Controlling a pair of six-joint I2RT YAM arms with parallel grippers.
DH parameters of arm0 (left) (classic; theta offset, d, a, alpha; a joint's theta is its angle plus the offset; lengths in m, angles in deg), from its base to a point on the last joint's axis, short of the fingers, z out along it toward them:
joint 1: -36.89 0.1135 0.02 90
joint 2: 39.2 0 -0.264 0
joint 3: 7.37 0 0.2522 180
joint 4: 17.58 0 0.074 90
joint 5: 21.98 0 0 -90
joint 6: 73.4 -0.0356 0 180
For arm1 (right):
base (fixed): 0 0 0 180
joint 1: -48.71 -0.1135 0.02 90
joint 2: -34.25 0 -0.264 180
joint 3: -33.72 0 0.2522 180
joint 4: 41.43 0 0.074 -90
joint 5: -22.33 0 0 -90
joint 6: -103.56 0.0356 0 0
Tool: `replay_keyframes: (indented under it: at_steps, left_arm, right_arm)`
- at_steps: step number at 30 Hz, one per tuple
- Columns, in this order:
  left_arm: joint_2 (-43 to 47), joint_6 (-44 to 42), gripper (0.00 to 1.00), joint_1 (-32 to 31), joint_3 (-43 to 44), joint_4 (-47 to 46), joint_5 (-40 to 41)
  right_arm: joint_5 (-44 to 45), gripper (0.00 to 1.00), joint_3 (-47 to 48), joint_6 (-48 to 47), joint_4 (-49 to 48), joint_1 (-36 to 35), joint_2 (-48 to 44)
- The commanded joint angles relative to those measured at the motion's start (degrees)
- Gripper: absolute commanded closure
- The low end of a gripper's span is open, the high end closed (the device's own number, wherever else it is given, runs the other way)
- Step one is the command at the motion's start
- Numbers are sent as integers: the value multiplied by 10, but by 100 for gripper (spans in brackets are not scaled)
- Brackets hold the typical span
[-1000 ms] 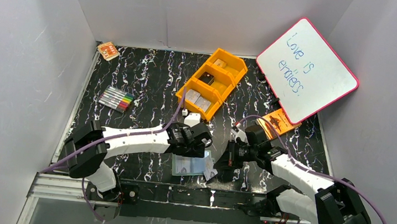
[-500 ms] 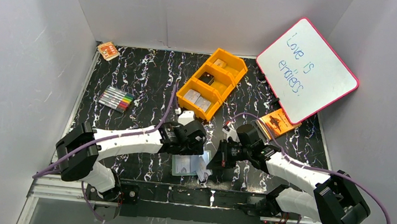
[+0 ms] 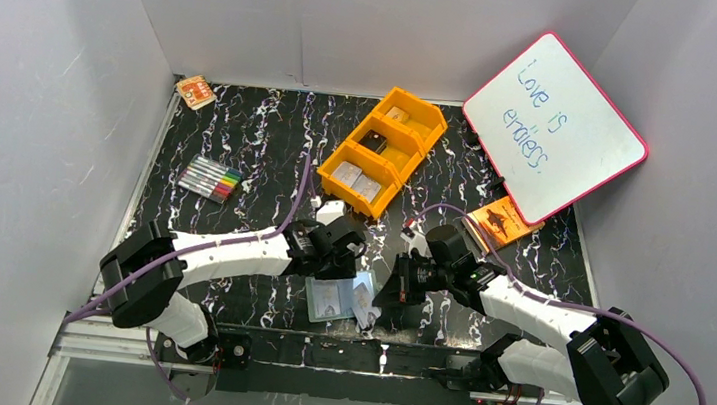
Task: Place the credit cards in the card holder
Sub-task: Turn over the card slot in the card holder.
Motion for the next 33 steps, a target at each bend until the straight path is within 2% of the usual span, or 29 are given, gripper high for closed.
replay_keyframes:
  at_steps: [1, 4, 8, 16, 22, 33]
  left_arm:
    - [5, -3, 60, 4, -11, 0, -8]
    - [6, -6, 60, 4, -13, -2, -8]
    - [6, -8, 70, 4, -14, -1, -6]
    - [8, -14, 79, 4, -17, 0, -4]
    - [17, -14, 80, 4, -24, 2, -1]
    - [21, -13, 80, 4, -19, 8, 2]
  right_arm:
    - [2, 100, 15, -6, -21, -2, -7]
    - [4, 100, 16, -6, -19, -2, -8]
    - [17, 100, 20, -12, -1, -2, -15]
    - [86, 100, 53, -42, 116, -2, -93]
    - [38, 100, 94, -67, 158, -3, -116]
    - [-7, 100, 126, -54, 159, -15, -73]
